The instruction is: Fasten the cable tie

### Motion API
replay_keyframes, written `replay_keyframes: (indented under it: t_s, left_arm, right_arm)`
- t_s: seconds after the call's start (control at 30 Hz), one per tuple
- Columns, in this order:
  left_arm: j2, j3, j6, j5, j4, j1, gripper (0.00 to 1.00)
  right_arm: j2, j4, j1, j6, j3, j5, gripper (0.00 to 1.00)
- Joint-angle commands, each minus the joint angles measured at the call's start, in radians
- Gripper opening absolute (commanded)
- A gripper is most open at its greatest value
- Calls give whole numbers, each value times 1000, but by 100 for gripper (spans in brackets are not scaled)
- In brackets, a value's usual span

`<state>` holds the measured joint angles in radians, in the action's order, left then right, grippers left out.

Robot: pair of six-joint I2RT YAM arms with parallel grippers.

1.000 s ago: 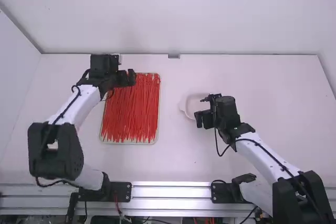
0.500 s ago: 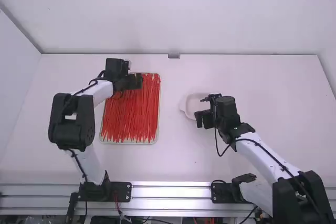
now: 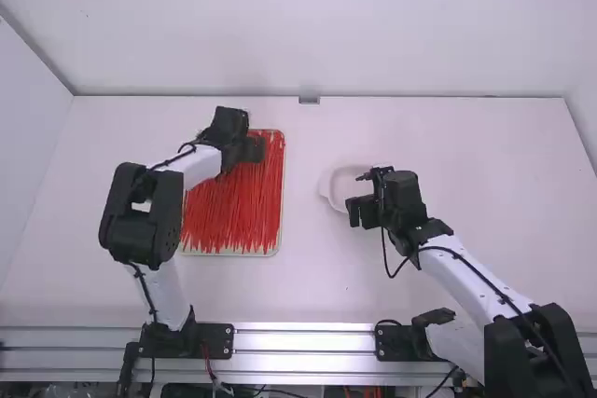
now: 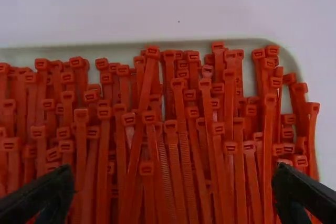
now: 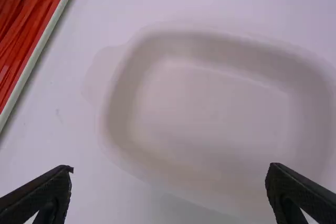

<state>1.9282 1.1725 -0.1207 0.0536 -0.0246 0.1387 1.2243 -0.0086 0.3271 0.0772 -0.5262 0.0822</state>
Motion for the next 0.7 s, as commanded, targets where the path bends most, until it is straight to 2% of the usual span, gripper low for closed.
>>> replay_keyframes:
  t_s: [0.0,0.67]
  left_arm:
    - [17,16,-20,44,6,-14,99]
    - [61,16,-48,40,28,-18,99]
  right_arm:
    - [-13,0,1,1,-29,-4,98]
    - [45,31,1,2,-30,-5,98]
